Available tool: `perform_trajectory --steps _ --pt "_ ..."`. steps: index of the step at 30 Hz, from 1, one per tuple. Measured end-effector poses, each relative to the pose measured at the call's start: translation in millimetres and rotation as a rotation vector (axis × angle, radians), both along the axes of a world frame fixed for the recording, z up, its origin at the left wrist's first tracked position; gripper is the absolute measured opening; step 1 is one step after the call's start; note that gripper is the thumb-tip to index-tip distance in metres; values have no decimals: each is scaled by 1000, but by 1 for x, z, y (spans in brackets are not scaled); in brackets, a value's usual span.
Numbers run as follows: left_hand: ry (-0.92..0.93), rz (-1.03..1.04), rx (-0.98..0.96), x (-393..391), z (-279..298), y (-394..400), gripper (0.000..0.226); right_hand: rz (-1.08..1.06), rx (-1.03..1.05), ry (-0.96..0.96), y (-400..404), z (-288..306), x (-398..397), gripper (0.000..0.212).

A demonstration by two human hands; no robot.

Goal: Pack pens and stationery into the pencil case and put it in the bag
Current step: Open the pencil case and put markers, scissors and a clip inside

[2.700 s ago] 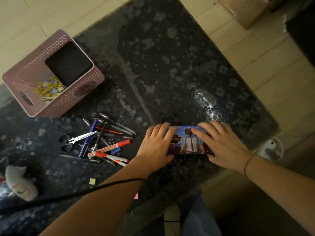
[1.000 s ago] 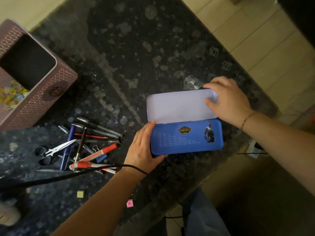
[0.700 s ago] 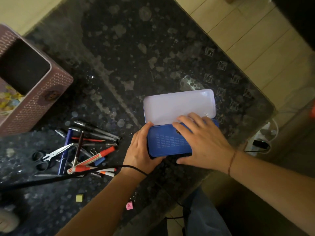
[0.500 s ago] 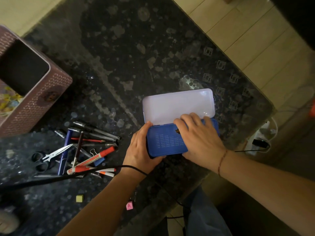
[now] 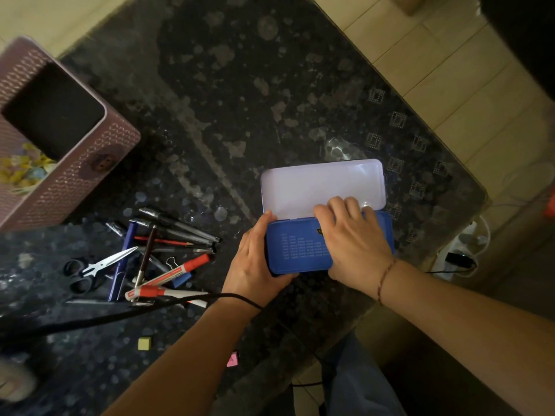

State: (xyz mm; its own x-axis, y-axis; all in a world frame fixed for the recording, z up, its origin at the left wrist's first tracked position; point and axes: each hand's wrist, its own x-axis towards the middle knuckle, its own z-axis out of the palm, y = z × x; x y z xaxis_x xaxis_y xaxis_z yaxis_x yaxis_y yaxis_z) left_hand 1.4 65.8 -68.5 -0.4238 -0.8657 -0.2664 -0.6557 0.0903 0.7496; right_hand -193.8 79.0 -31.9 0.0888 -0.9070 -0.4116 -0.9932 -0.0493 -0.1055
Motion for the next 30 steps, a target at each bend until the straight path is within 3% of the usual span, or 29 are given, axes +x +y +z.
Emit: perform_trajectory --steps 9,12,15,18,22,26,30 --pt "4 -7 48 0 10 1 109 115 -4 -122 6 15 -20 74" --pt "4 -24 62 0 14 1 118 8 -21 -298 -10 22 -30 50" --pt "19 11 109 -1 16 1 115 -140 -180 -374 -59 24 -51 22" --pt "22 21 88 -1 12 4 111 -117 -281 -281 -134 17 -72 16" --pt "14 -10 63 -1 12 4 107 47 -180 -156 -211 -4 -75 17" --pt "-2 -33 39 0 9 4 105 99 -103 -172 -226 -19 -59 20" --pt "2 -37 -10 1 5 3 103 88 -197 -146 -203 -26 -46 29"
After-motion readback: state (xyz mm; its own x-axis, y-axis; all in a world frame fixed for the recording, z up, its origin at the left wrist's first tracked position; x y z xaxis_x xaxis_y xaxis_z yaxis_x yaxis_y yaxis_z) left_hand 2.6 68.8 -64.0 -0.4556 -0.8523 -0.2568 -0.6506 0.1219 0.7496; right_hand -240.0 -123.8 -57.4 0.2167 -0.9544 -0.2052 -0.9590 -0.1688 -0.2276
